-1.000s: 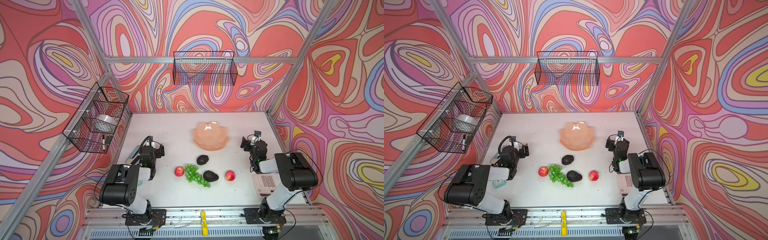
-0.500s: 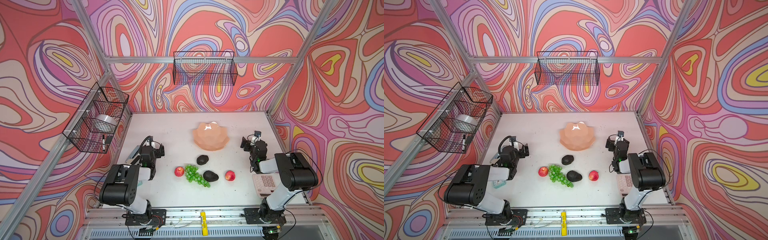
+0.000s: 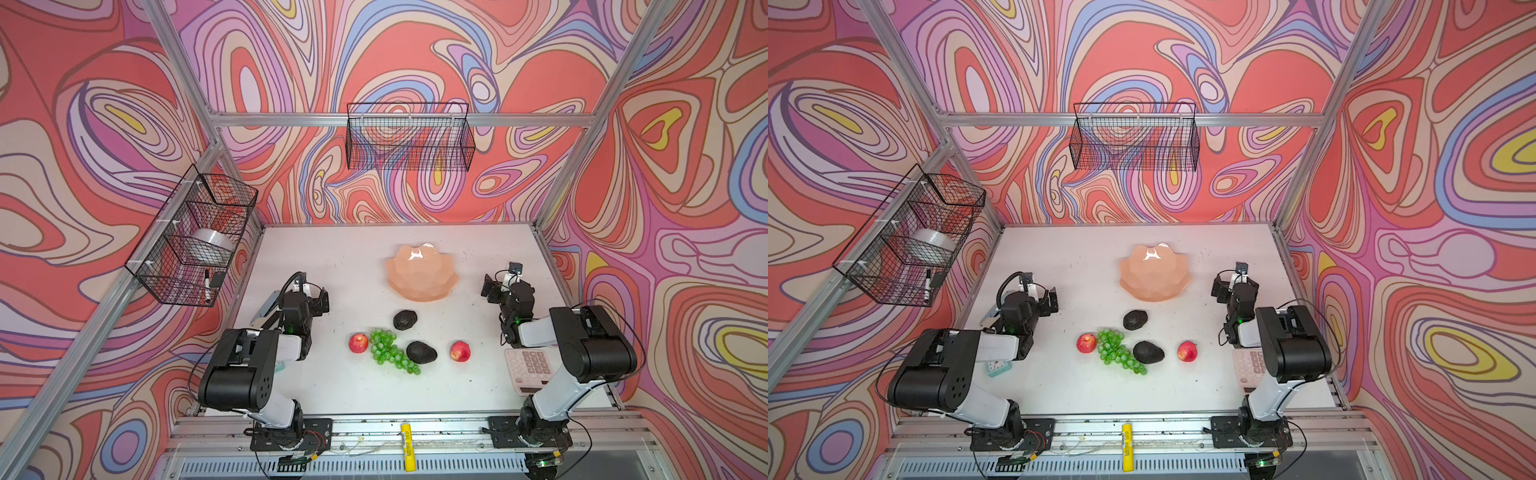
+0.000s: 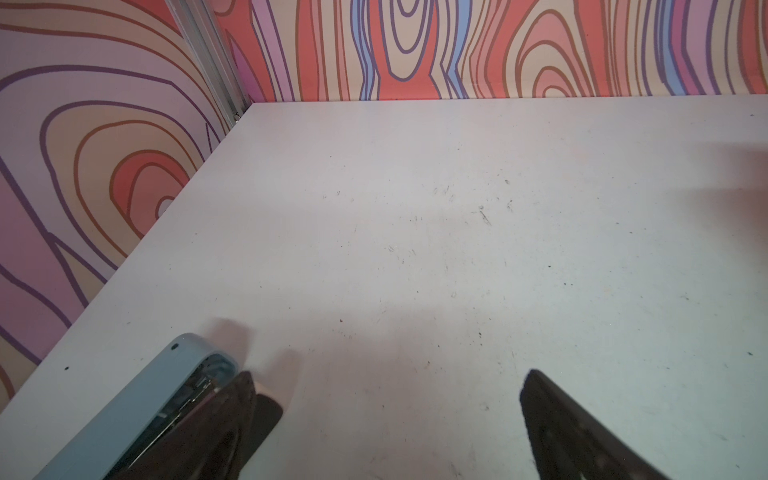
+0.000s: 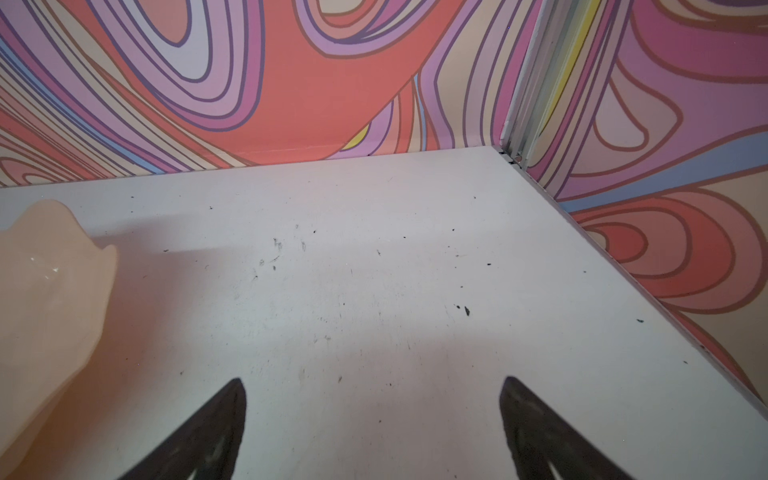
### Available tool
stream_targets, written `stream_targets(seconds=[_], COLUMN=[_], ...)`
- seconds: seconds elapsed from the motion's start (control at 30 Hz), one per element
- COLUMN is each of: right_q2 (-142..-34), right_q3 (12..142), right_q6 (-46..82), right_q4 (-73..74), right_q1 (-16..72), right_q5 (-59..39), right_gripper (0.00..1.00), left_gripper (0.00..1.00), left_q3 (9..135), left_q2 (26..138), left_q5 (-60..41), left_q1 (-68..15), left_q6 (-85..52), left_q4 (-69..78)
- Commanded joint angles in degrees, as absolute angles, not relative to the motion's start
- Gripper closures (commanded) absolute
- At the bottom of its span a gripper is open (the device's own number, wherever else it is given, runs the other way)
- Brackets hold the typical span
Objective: Place and organize the fake fruits in the fruit bowl
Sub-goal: 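Raise both arms from rest and move the right gripper toward the red apple, then lower the right gripper onto the red apple nearest the calculator and grasp it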
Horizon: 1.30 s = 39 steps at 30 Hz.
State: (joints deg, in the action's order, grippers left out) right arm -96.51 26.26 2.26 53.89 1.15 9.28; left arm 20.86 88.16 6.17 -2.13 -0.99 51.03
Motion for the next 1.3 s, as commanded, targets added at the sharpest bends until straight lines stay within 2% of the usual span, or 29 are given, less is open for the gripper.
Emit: stream_targets(seconds=[0.0,0.07,0.13,0.23,0.3,0.37,0.43,0.6,0.73,0.97,1.1,1.27], right_q2=[-87.3,-82.6,-80.5,-79.1,-77.1,-74.2,-71.8,-66.1,-62.2,-62.5,-63.3,-68.7], right_q3=[30.4,38.7,47.1,52.5,51.7,51.7,55.2,62.8,61.6,57.4,52.3,49.7], right_q6=[4.3,6.5,13.9,24.0,24.2,23.6,24.2,27.6,39.5,60.6,65.8,69.8], right_q4=[39.1,22.4,9.0,-0.6,-0.7,-3.6,-15.2,-44.1,-55.9,-64.6,-60.0,-54.9], right_q1=[0.8,0.9,0.9,0.7,0.6,0.6,1.3,11.1,20.0,36.6,38.7,43.4], right_q5=[14.5,15.4,12.5,9.8,4.2,-0.4,-2.1,8.6,10.3,15.7,10.5,10.2], right_gripper=[0.02,0.02,0.02,0.02,0.02,0.02,0.02,0.03,0.04,0.03,0.02,0.02], left_gripper=[0.00,0.00,0.00,0.00,0.00,0.01,0.02,0.04,0.04,0.04,0.04,0.04], left_q3=[21.9,26.2,35.2,46.5,50.7,52.6,53.9,56.3,58.2,57.1,57.0,56.8], left_q2=[82.8,76.4,71.2,67.3,65.8,64.7,63.7,64.1,65.8,65.1,64.6,64.1], left_q5=[2.6,5.2,11.1,12.9,11.8,10.4,8.3,3.4,2.2,1.1,1.0,0.1], left_q1=[-1.8,-1.8,-1.8,-1.8,-1.8,-1.8,-1.8,-1.8,-1.8,-1.8,-1.8,-1.8], left_q6=[0.6,-1.4,-7.9,-11.6,-10.7,-11.2,-12.6,-14.7,-15.0,-15.3,-15.4,-15.5], left_q4=[45.9,31.6,14.3,-5.8,-11.8,-13.2,-12.6,-9.1,-8.9,-9.8,-9.7,-9.8])
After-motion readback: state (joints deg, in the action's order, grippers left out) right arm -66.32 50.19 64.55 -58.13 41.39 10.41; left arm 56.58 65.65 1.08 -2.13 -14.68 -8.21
